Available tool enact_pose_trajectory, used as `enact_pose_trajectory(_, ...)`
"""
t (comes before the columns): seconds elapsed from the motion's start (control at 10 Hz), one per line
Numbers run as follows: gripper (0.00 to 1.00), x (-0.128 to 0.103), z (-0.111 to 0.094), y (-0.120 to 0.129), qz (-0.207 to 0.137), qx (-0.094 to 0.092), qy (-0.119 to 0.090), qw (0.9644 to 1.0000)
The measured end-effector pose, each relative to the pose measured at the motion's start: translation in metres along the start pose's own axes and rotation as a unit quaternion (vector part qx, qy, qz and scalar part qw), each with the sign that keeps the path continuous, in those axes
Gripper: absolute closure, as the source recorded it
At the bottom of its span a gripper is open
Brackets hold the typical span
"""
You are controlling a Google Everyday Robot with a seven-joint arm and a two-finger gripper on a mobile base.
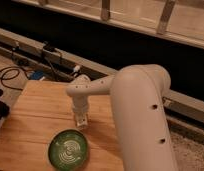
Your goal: Place the bottle in the ceramic bowl
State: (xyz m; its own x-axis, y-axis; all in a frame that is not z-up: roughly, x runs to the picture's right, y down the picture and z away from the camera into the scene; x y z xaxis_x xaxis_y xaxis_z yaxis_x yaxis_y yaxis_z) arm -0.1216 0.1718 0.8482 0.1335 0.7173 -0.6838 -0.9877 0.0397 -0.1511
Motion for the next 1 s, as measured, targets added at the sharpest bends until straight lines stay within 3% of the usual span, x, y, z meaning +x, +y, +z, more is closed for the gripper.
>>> enact_pose_trajectory(0.2,0.96,0.002,-0.014,0.004,-0.005,0.0,-0.016,0.9999)
enact_pose_trajectory(0.3,1.0,0.002,-0.022,0.004,-0.005,0.001,-0.027,0.9996)
enact_pose_trajectory(0.5,1.0,0.005,-0.047,-0.002,-0.005,0.005,-0.051,0.9987)
enact_pose_trajectory(0.7,1.0,0.016,-0.086,-0.011,-0.004,0.013,-0.077,0.997)
enact_pose_trajectory(0.9,1.0,0.039,-0.107,-0.031,-0.001,0.024,-0.085,0.9961)
enact_pose_trajectory(1.0,1.0,0.062,-0.113,-0.044,-0.001,0.03,-0.084,0.996)
